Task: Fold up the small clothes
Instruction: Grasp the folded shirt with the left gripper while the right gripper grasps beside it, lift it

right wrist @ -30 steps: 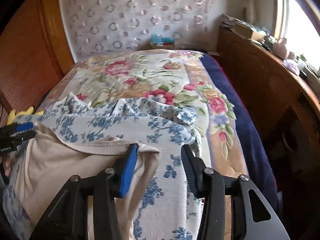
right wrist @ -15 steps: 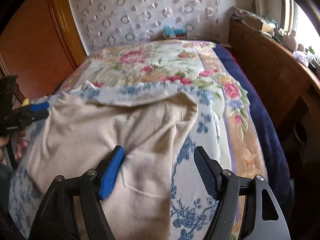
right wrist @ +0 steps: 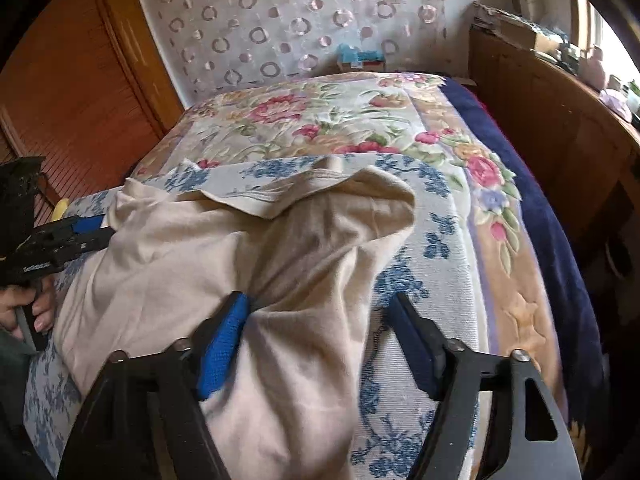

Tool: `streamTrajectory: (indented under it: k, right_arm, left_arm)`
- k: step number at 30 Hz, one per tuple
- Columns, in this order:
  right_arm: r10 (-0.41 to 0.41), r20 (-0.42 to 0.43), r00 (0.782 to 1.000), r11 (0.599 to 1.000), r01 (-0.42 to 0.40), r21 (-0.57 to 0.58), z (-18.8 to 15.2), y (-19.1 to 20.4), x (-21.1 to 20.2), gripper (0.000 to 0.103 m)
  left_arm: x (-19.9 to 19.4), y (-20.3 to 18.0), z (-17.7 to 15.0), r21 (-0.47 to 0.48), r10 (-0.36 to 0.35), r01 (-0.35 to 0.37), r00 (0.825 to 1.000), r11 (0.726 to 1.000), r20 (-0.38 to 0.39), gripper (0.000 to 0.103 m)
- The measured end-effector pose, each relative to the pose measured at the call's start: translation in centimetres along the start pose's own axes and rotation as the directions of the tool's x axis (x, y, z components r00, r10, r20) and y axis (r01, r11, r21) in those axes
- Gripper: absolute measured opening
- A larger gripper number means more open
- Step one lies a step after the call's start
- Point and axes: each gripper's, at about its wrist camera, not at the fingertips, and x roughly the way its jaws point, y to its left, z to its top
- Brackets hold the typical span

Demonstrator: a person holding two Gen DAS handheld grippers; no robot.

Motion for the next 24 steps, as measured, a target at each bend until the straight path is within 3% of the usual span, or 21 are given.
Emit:
streamTrajectory:
  k: [4,6,10,16,21,24]
  right_arm:
    - [0.050,-0.018,0.999,0.998,-0.051,-0.036,0.2,0.3,0.2,0.031]
    - [0.071,-0.020,0.997,0.996,-0.072,-0.047,0.3,0.1,0.6,0.023]
    - [0.109,-0.013,0.994,0.992,-0.110,-0.055,0.5,-0.6,0.5,0.018]
    - [0.119,0.113,0.987,0.985,-0.103,-0.139,1.3,1.3,-3.1,0.017]
    - [0.150,0.190,0.970,0.964,-0.101,-0.247,3.1,5.0,-6.1,0.016]
    - [0.193,0.206,0.959,0.937,-0.118,-0.328,4.8,8.0,-6.4,0.016]
  left_arm:
    - [0.5,-0.5,0.1,0.012,-0.029,0.029,1.000,1.000,0.000,0.031]
    - [0.6,-0.3,0.4,0.010,-0.059,0.059,0.998,0.998,-0.021,0.019]
    - [-1.2,-0.7,0.4,0.003,-0.081,0.081,0.997,0.997,0.007,0.013]
    - [-8.7,-2.1,-0.4,0.025,-0.083,0.080,0.982,0.996,0.170,0.012]
    - [-16.6,-0.4,-2.2,-0.018,-0.022,0.030,0.945,0.999,0.326,0.012]
    - [-20.0,1.8,-3.7,-0.068,0.051,-0.027,0.926,0.997,0.374,0.012]
